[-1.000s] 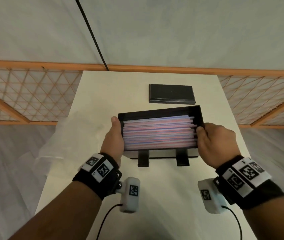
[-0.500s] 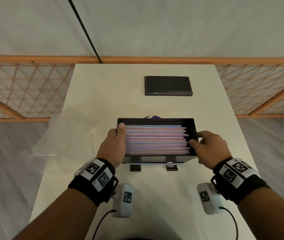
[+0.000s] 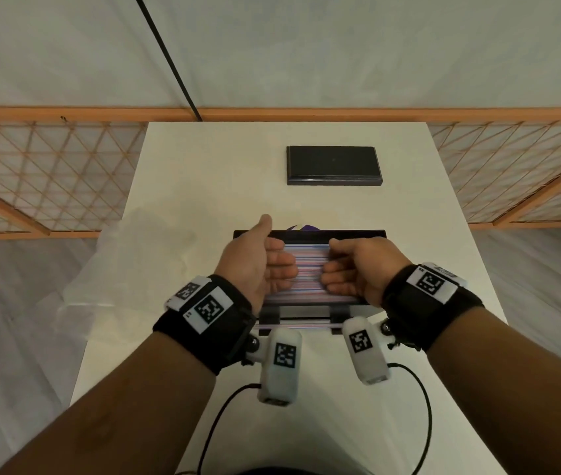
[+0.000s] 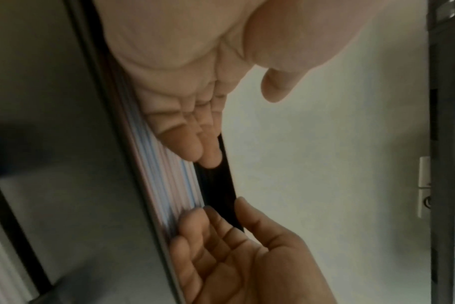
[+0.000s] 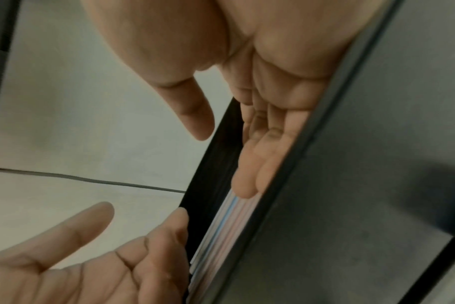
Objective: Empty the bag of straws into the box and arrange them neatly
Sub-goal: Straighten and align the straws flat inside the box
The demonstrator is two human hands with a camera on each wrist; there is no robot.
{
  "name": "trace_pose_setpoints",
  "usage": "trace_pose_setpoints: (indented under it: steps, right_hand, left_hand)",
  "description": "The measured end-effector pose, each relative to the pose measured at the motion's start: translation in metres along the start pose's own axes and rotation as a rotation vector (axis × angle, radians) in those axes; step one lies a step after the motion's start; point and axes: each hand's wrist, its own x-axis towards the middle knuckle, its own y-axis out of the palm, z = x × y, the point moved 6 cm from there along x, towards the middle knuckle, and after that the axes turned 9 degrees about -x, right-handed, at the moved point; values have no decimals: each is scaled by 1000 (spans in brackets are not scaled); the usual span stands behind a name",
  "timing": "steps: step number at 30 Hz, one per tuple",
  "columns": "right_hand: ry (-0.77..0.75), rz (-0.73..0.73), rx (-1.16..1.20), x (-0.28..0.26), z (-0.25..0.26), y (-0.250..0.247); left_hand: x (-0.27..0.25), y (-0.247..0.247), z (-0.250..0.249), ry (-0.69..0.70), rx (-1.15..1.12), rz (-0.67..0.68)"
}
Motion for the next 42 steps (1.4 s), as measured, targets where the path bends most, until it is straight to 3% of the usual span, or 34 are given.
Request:
trace_pose_setpoints:
  steps: [4,19,24,27,30,33,37,42]
  right_hand:
    - [9,-10,61,4,0,1]
    - [-53,-52,151,5,6,3]
    - [-276,-110,-90,-23,27,-6]
    - [-384,-117,-354,-38,34,-3]
    - [-280,-137,-396,-32,25,-2]
    - [-106,-93,-114,-20,13,1]
    - [-25,-2,160,-11,7,10]
    - [-84,-22,101,-19,11,12]
  left_hand:
    - [8,-2,5,-18,55,-49]
    - [8,0,4,-25,149,-15]
    - [4,-12,-25,267,225,-76]
    - [8,-12,-20,161,149,-35]
    - [10,-6,-7,-13,-4,15]
    - [8,-2,-2,-93,-121,18]
    - [10,-3,-2,-92,-135,1]
    - [6,-9,-10,-1,-89,1]
